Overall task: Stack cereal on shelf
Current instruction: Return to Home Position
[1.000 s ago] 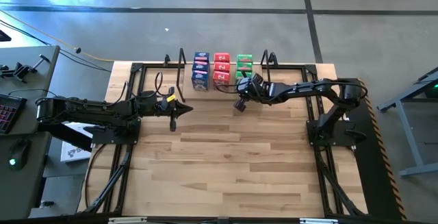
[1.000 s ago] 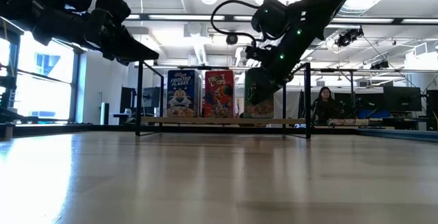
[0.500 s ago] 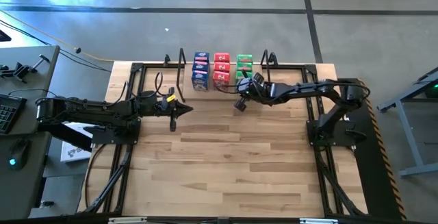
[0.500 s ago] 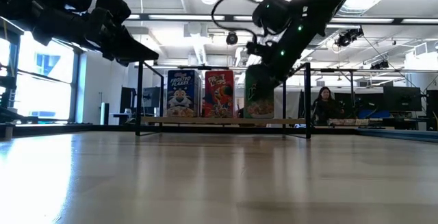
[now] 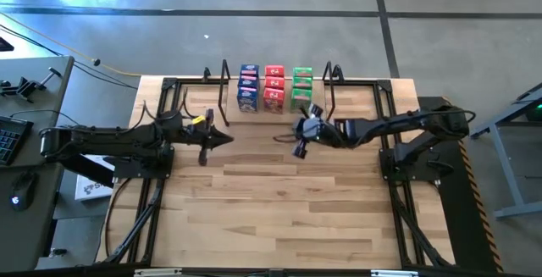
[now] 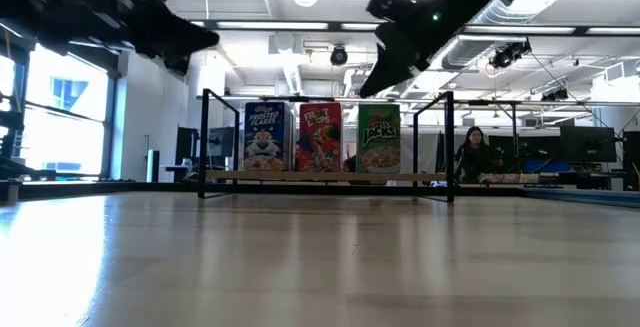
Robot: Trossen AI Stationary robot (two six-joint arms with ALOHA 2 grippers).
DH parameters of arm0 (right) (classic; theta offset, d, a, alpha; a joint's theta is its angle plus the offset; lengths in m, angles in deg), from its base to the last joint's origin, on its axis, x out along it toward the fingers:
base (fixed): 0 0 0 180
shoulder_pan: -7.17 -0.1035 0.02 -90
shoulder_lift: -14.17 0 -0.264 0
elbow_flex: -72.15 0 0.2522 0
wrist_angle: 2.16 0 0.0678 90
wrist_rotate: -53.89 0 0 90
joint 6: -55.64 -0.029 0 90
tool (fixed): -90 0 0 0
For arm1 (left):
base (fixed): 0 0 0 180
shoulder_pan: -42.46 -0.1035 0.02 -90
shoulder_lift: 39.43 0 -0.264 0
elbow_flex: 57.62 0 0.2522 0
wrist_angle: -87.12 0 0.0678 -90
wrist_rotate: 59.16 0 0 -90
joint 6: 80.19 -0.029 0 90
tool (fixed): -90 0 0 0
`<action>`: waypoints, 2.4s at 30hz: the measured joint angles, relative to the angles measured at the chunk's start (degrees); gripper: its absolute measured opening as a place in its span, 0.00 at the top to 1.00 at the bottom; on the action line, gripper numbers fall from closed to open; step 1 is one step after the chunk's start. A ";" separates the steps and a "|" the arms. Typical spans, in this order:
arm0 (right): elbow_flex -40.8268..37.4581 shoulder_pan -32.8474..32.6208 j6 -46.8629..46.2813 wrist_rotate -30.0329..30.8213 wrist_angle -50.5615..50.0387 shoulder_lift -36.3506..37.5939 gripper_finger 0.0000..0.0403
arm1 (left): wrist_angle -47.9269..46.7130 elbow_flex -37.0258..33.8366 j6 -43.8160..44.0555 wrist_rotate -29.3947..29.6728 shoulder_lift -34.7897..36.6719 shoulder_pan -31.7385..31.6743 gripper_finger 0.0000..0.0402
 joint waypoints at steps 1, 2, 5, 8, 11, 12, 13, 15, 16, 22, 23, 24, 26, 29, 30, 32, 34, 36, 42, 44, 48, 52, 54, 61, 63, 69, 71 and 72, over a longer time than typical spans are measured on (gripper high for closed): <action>-1.47 -0.77 0.08 -0.64 2.42 0.06 1.00 | -0.76 0.02 0.22 -0.76 1.17 0.00 1.00; -3.48 -1.45 0.40 -1.43 4.84 0.51 1.00 | -1.74 0.02 0.53 -0.92 2.33 0.02 1.00; -10.76 -3.20 -0.06 -4.26 16.02 2.68 1.00 | -3.68 0.04 1.50 -0.92 5.81 0.04 1.00; -18.89 -4.85 -0.24 -7.32 27.38 6.13 1.00 | -5.52 0.04 2.55 -1.43 8.88 0.07 1.00; -25.65 -6.18 -0.66 -9.67 35.94 11.55 1.00 | -7.46 0.04 3.14 -2.07 11.22 0.09 1.00; -27.56 -6.49 -1.10 -10.30 37.61 13.62 1.00 | -8.25 0.04 3.39 -2.10 11.89 0.09 1.00; -29.46 -6.85 -1.65 -10.50 38.29 15.82 1.00 | -9.01 0.04 3.54 -2.12 12.49 0.09 1.00; -32.86 -7.60 -2.04 -10.55 39.46 20.47 1.00 | -10.16 0.04 4.07 -2.12 13.46 0.09 1.00; -34.31 -7.97 -2.02 -10.56 39.97 22.93 1.00 | -10.60 0.02 4.06 -2.12 13.88 0.09 1.00; -41.69 -8.76 -0.44 -10.63 39.95 37.61 1.00 | -9.35 0.02 1.44 -4.09 14.93 0.07 1.00; -42.94 -8.72 -0.17 -10.61 39.93 39.96 1.00 | -9.17 0.02 1.44 -4.15 14.95 0.07 1.00; -44.28 -8.62 0.18 -10.61 39.82 42.29 1.00 | -9.19 0.02 1.47 -4.17 14.93 0.07 1.00; -46.73 -8.52 1.23 -10.48 39.69 46.91 1.00 | -9.20 0.02 1.73 -4.17 14.93 0.07 1.00; -49.99 -8.52 2.73 -9.22 39.71 53.79 1.00 | -8.71 0.02 1.90 -3.92 14.91 0.07 1.00; -50.89 -8.52 3.41 -8.94 39.69 56.03 1.00 | -8.35 0.02 1.90 -3.63 14.91 0.07 1.00; -52.44 -8.50 5.16 -8.81 39.58 60.46 1.00 | -7.53 0.02 1.86 -2.97 14.91 0.02 1.00; -53.74 -8.50 6.98 -8.74 38.82 64.58 1.00 | -6.35 -0.01 1.42 -1.40 14.69 0.02 1.00; -53.74 -8.50 7.78 -8.11 35.01 68.48 1.00 | -5.05 -0.01 1.28 -0.20 13.94 0.00 1.00; -53.74 -8.50 8.60 -4.64 24.05 78.00 1.00 | -1.52 -0.09 0.80 0.42 10.71 0.00 1.00; -53.74 -8.50 7.32 -3.73 19.46 81.02 1.00 | -0.78 -0.09 0.24 0.79 9.76 0.00 1.00; -53.70 -8.50 4.91 -3.35 13.13 84.93 1.00 | -2.18 -0.09 -0.24 0.30 10.26 0.00 1.00; -53.70 -8.50 4.20 -3.22 12.46 84.99 1.00 | -8.80 -0.07 -0.13 -1.33 14.03 0.26 1.00; -53.70 -8.50 4.02 -3.09 12.65 85.00 1.00 | -10.80 -0.83 -0.09 -1.17 16.94 0.66 1.00; -53.70 -8.50 4.49 -1.06 12.65 84.98 1.00 | -2.90 -12.36 5.62 1.95 29.21 0.91 1.00; -53.70 -8.50 5.26 0.25 12.65 84.98 1.00 | -5.25 -13.16 5.69 3.63 33.14 0.90 1.00; -53.70 -8.48 6.52 1.41 12.54 84.98 1.00 | -17.93 -12.90 4.83 8.18 43.32 0.90 1.00; -53.70 -8.48 7.20 2.62 12.56 84.98 1.00 | -20.81 -13.19 4.46 9.56 43.25 0.90 1.00; -53.70 -8.48 7.27 3.50 12.57 84.98 1.00 | -20.72 -13.18 4.43 9.55 43.26 0.90 1.00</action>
